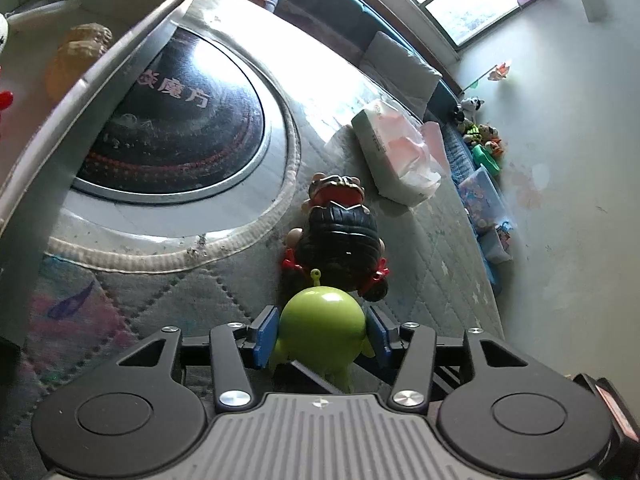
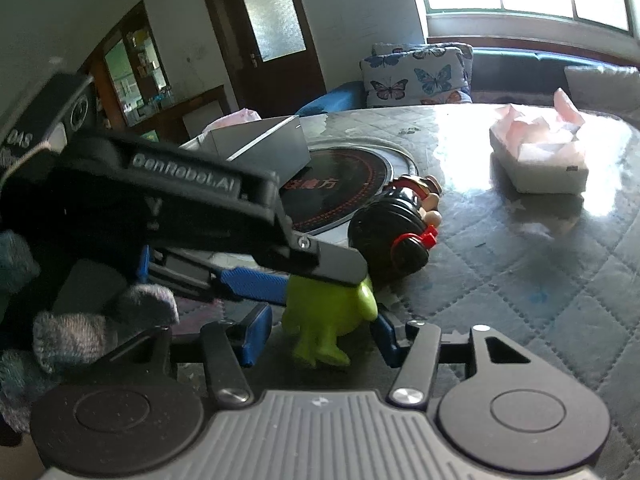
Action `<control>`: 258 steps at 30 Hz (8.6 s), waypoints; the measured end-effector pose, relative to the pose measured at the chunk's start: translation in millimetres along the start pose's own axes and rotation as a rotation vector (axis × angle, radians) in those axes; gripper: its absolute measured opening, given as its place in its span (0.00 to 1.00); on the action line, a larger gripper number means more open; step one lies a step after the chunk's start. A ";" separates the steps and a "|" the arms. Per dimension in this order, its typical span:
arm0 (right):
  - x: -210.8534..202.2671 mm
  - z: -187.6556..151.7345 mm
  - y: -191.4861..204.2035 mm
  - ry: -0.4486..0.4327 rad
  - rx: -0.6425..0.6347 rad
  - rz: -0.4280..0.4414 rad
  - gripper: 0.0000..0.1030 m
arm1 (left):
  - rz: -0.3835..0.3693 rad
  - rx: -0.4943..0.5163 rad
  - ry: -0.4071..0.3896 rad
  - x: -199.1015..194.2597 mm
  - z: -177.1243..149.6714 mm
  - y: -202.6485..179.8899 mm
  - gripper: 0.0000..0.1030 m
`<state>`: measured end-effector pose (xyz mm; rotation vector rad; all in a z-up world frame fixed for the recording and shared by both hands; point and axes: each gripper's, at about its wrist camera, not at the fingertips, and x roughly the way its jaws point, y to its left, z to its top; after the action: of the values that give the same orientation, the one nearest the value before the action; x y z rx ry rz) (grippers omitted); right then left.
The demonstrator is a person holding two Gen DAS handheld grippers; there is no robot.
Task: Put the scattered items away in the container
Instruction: 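Lift the green alien figure and carry it into the white box, then open the left gripper to release the green alien in the box, then move the left tool to the black-and-red figure, then close the left gripper on the black-and-red figure and lift it, then carry the black-and-red figure into the white box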
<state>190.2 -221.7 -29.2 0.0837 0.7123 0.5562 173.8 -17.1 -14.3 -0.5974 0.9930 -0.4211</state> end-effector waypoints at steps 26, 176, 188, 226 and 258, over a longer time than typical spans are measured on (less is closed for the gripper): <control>31.9 85.4 97.3 -0.096 -0.184 0.193 0.45 | 0.093 0.004 -0.302 -136.8 53.1 37.0 0.50; -24.2 24.3 -4.6 -0.104 -0.079 -0.132 1.00 | 0.122 0.216 -0.121 -34.6 17.8 -38.3 0.46; 3.7 35.1 -23.7 -0.066 0.002 -0.080 0.90 | 0.055 0.215 -0.054 -8.6 45.4 -51.0 0.46; 42.8 49.9 -47.1 0.021 0.076 0.007 0.54 | 0.096 0.145 0.054 39.2 68.0 -34.7 0.49; 81.9 119.1 147.9 -0.048 -0.268 0.293 0.54 | 0.207 -0.051 -0.348 -177.1 81.7 67.5 0.49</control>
<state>249.9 -40.5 50.5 -0.0494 0.5766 0.9223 162.6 160.1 90.9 -0.5841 0.7233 -0.1021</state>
